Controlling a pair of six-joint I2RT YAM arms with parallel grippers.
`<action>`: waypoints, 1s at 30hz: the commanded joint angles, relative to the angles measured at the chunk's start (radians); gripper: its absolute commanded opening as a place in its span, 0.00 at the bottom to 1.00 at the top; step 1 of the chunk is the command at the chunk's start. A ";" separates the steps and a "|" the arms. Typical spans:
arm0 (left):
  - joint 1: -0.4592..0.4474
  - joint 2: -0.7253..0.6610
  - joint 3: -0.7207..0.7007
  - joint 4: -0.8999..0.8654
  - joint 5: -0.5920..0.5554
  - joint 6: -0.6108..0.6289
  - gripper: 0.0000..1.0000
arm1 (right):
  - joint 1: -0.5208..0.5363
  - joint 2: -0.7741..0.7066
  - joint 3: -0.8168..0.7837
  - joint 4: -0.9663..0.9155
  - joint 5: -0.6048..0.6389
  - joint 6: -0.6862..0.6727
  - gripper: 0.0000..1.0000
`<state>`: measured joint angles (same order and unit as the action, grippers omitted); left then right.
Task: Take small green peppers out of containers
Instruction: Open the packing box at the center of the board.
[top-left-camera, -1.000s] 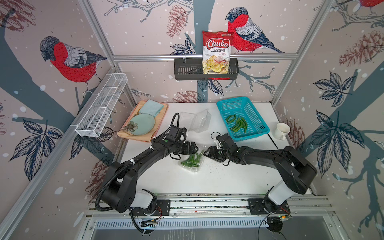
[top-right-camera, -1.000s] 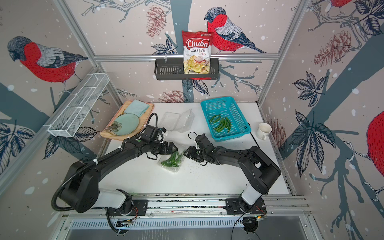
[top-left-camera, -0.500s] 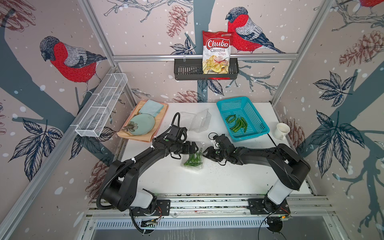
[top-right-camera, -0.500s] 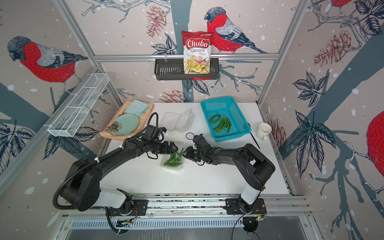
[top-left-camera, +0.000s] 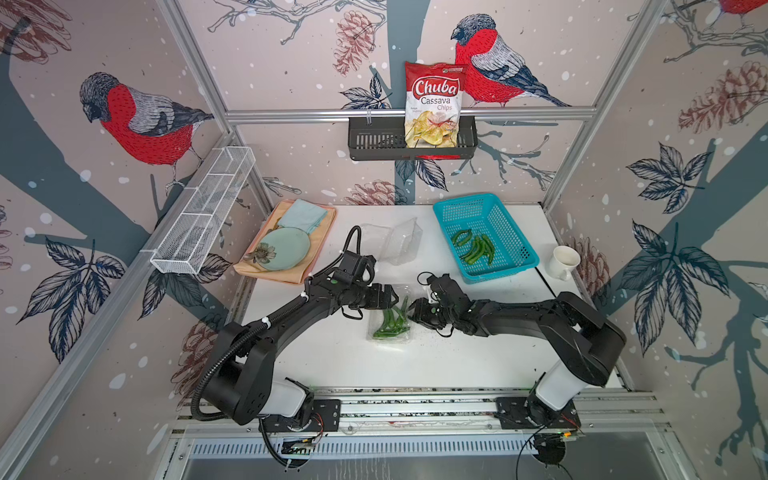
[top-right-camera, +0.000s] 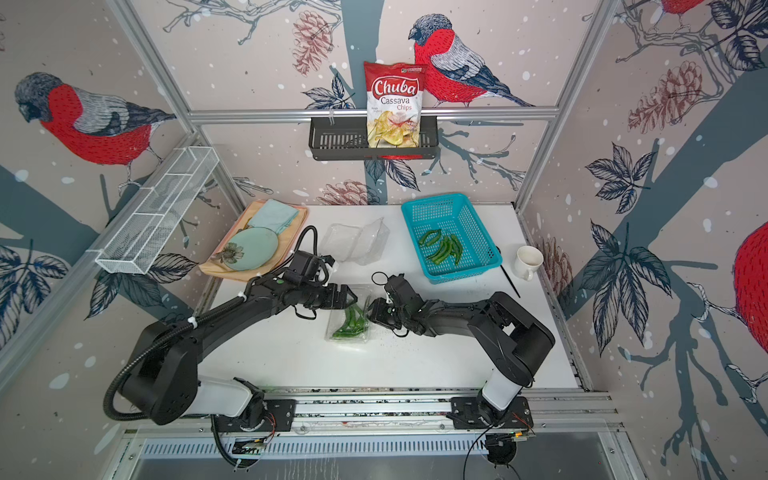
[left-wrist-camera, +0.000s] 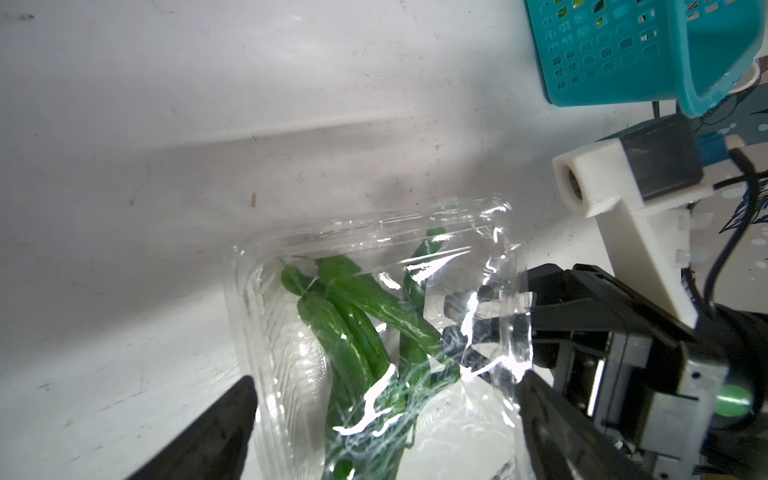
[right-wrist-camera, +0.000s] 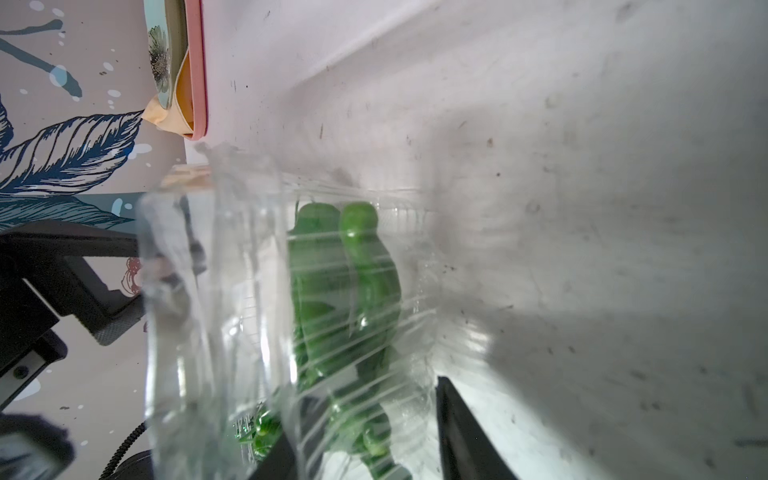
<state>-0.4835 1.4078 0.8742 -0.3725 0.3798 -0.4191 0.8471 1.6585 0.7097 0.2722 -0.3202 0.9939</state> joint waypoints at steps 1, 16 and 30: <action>-0.007 -0.013 0.009 -0.007 -0.049 0.024 0.95 | 0.002 0.011 0.015 -0.032 0.015 -0.003 0.36; -0.242 -0.152 0.102 -0.217 -0.540 0.032 0.94 | 0.025 0.024 0.055 -0.062 0.033 0.022 0.14; -0.421 -0.245 -0.010 -0.212 -0.642 -0.102 0.92 | 0.035 0.026 0.086 -0.097 0.029 0.027 0.00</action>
<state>-0.8993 1.1732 0.8761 -0.5861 -0.2398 -0.4778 0.8822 1.6825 0.7887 0.1757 -0.2920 1.0199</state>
